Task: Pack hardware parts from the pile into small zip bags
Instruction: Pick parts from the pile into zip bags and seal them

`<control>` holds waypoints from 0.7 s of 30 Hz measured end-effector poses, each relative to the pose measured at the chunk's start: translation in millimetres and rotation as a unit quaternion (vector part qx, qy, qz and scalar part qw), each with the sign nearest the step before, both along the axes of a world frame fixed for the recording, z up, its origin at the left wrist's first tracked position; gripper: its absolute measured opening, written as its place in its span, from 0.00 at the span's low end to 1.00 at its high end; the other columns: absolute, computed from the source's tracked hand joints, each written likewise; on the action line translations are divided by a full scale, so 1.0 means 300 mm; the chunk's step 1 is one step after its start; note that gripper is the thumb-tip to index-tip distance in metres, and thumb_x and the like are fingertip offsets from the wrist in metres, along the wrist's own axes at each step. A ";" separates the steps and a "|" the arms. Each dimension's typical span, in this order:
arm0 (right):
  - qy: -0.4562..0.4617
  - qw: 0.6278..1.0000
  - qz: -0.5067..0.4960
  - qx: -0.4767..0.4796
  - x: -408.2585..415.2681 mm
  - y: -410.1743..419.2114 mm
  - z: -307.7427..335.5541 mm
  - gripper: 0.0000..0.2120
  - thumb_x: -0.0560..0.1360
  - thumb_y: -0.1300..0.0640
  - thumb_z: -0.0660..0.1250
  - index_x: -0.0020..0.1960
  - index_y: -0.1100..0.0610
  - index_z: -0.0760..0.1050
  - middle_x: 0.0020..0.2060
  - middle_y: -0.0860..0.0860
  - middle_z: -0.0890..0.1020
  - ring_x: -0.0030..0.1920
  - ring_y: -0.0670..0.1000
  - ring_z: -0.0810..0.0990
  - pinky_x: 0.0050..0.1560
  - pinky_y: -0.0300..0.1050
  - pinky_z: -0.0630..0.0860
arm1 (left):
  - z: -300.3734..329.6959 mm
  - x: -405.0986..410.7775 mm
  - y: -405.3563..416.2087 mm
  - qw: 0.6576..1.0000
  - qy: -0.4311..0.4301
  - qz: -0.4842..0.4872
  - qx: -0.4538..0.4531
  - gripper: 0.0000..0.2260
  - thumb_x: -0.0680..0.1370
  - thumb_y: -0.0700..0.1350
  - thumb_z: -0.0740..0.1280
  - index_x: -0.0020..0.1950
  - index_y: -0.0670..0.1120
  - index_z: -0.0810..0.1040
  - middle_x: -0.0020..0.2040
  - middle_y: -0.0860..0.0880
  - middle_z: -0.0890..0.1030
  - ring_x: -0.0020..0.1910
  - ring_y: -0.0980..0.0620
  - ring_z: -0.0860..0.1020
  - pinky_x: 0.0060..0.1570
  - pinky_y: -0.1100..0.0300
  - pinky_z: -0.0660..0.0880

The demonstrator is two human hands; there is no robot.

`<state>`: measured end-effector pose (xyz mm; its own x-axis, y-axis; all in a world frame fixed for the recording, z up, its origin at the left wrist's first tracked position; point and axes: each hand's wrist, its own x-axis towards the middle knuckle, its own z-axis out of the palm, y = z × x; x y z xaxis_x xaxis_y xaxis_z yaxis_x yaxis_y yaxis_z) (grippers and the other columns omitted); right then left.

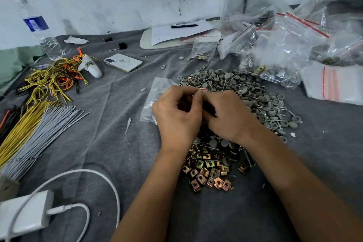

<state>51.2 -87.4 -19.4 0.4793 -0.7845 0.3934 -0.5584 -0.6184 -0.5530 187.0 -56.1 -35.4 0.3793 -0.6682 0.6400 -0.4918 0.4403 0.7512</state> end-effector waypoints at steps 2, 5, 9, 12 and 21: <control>-0.019 1.000 -0.004 -0.014 -0.011 -0.006 0.001 0.07 0.77 0.59 0.71 0.54 0.54 0.82 0.42 0.47 0.84 0.41 0.46 0.82 0.43 0.43 0.79 | 0.004 -0.001 0.001 1.000 0.008 0.008 0.000 0.01 0.76 0.42 0.75 0.46 0.44 0.87 0.38 0.52 0.84 0.35 0.53 0.81 0.37 0.50 0.80; -0.066 0.995 -0.032 -0.065 -0.022 -0.010 0.008 0.04 0.76 0.62 0.73 0.51 0.57 0.82 0.42 0.46 0.83 0.42 0.42 0.81 0.44 0.31 0.75 | 0.009 0.004 0.000 0.999 0.051 0.014 0.004 0.01 0.76 0.40 0.75 0.45 0.45 0.86 0.35 0.53 0.81 0.31 0.55 0.77 0.33 0.57 0.76; -0.121 0.983 -0.093 -0.104 -0.034 -0.018 0.013 0.01 0.78 0.62 0.72 0.49 0.58 0.82 0.39 0.46 0.82 0.39 0.40 0.79 0.41 0.25 0.72 | 0.013 0.012 -0.003 0.993 0.120 0.023 0.005 0.03 0.77 0.38 0.74 0.45 0.45 0.86 0.33 0.53 0.78 0.30 0.55 0.73 0.31 0.61 0.72; -0.115 0.984 -0.101 -0.086 -0.054 -0.031 0.012 0.01 0.78 0.60 0.73 0.49 0.56 0.82 0.37 0.41 0.80 0.40 0.37 0.80 0.40 0.24 0.71 | 0.019 0.014 -0.005 0.988 0.151 0.043 -0.006 0.06 0.78 0.36 0.72 0.44 0.47 0.84 0.32 0.56 0.76 0.31 0.57 0.73 0.31 0.64 0.71; 0.063 0.997 0.012 -0.042 -0.053 -0.036 -0.007 0.06 0.76 0.53 0.75 0.53 0.49 0.85 0.47 0.44 0.83 0.52 0.48 0.75 0.55 0.50 0.75 | 0.034 0.041 -0.008 0.965 0.236 0.104 -0.043 0.12 0.74 0.36 0.64 0.45 0.51 0.83 0.35 0.48 0.75 0.33 0.49 0.70 0.33 0.54 0.67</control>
<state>35.3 -98.1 -21.5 0.5471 -0.7387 0.3936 -0.6045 -0.6740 -0.4246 199.4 -58.3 -25.3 0.7622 -0.4981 0.4135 -0.1884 0.4404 0.8778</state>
